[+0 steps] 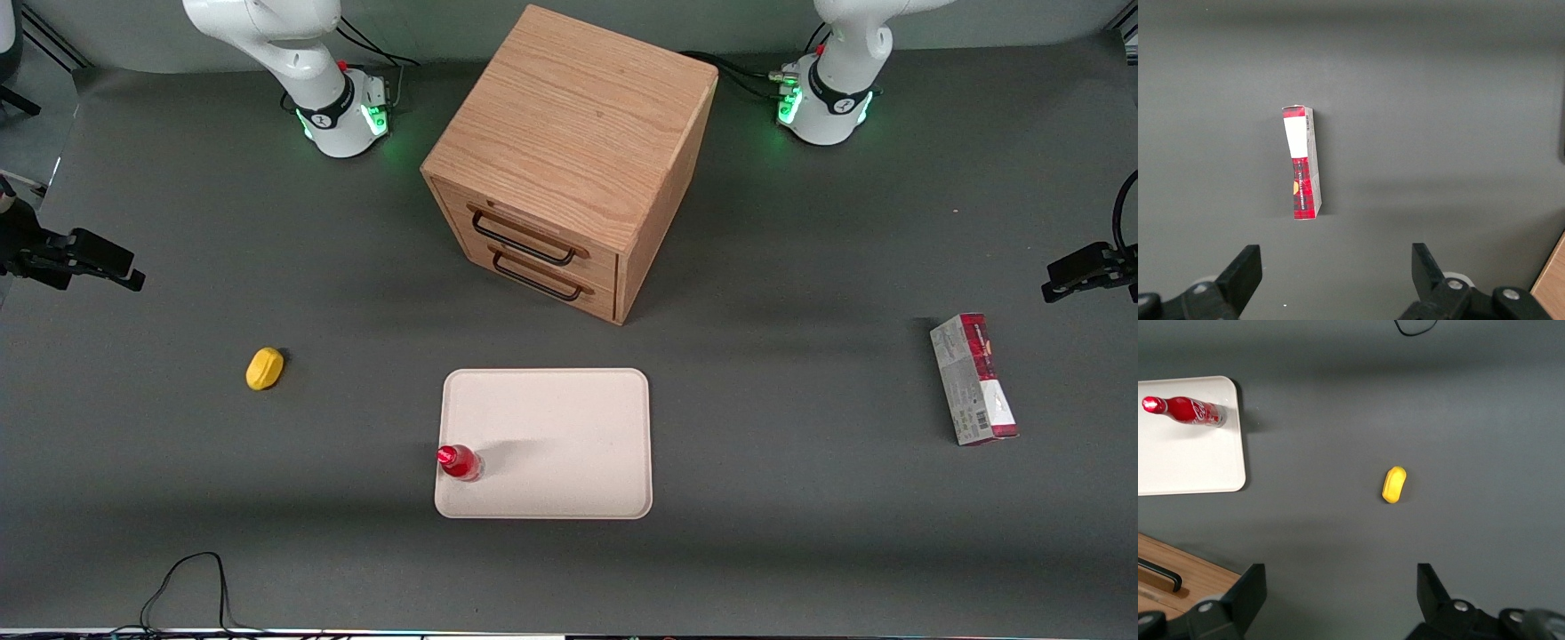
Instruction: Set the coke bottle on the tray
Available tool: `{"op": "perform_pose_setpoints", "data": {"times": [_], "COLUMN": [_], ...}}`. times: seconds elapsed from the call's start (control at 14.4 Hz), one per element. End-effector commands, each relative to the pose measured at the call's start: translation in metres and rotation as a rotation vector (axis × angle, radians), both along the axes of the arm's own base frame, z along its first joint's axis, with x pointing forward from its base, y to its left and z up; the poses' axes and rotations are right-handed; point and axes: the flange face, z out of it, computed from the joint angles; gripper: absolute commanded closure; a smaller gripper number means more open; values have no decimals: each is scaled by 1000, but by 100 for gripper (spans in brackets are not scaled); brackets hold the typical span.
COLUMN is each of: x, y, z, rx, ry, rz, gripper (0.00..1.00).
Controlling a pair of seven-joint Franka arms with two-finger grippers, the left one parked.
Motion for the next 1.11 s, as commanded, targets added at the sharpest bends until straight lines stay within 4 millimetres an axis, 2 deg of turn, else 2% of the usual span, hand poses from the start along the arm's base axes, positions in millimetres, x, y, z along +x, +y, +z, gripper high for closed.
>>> {"op": "perform_pose_setpoints", "data": {"times": [0.0, 0.35, 0.63, 1.04], "x": [-10, -10, -12, -11], "y": [-1, -1, -10, -9], "z": [1, -3, -3, -3], "rx": [-15, -22, -23, -23], "ry": [13, 23, 34, 34], "rz": [22, 22, 7, 7], "gripper": [0, 0, 0, 0]}}
